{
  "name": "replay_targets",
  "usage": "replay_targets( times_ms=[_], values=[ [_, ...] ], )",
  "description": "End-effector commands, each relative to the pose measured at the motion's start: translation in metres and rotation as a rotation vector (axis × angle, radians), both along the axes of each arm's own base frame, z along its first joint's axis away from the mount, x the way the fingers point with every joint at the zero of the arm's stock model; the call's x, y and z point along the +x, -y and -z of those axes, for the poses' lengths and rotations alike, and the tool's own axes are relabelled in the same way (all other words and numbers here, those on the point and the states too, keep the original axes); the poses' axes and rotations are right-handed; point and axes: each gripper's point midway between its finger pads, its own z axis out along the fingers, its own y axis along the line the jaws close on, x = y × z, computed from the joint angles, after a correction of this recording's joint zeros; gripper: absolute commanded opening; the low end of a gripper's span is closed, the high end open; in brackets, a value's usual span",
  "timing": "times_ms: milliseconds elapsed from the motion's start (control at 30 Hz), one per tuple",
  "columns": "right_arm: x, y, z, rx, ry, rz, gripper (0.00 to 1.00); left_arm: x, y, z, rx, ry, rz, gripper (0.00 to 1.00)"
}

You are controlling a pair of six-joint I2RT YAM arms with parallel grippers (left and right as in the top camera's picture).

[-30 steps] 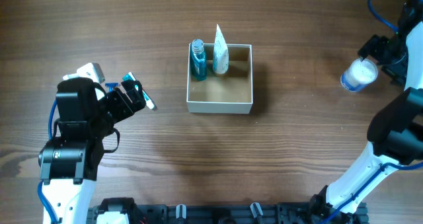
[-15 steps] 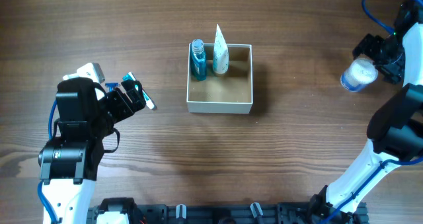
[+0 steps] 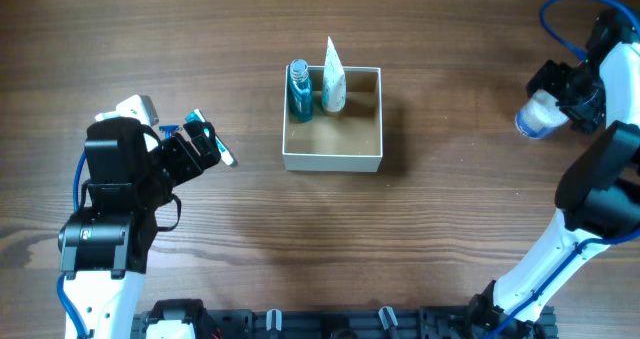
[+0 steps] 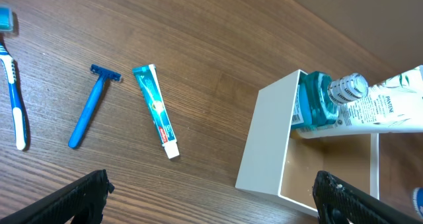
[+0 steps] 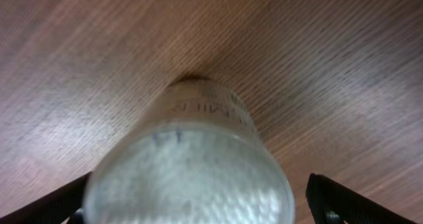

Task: Pack container
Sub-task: 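Move the right gripper to the cotton-swab tub and grasp it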

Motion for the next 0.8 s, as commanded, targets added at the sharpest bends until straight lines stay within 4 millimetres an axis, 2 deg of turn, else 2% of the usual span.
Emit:
replay_targets(
  times_ms=[0,233,500,700,733,767],
  values=[
    [-0.0032,-0.0053,0.0193,0.025,-0.030,-0.018,1.00,0.0021,0.0034,-0.0080,-0.014,0.017,0.007,1.00],
    [0.0044,-0.0067,0.0193,0.033,0.001,-0.058,0.98,0.0021,0.0034,-0.0080,-0.014,0.017,0.007,1.00],
    [0.0025,-0.0075,0.0195,0.036,-0.007,-0.057,0.70,0.0020,0.0034,-0.0080,-0.014,0.017,0.007,1.00],
    [0.0010,-0.0081,0.0196,0.039,-0.013,-0.057,0.55,0.0020,0.0034,-0.0080,-0.014,0.017,0.007,1.00],
    [0.0008,-0.0081,0.0196,0.039,-0.014,-0.058,0.51,0.0020,0.0034,-0.0080,-0.014,0.017,0.007,1.00],
    [0.0002,-0.0084,0.0195,0.040,-0.016,-0.058,0.43,0.0020,0.0034,-0.0080,-0.014,0.017,0.007,1.00]
  ],
)
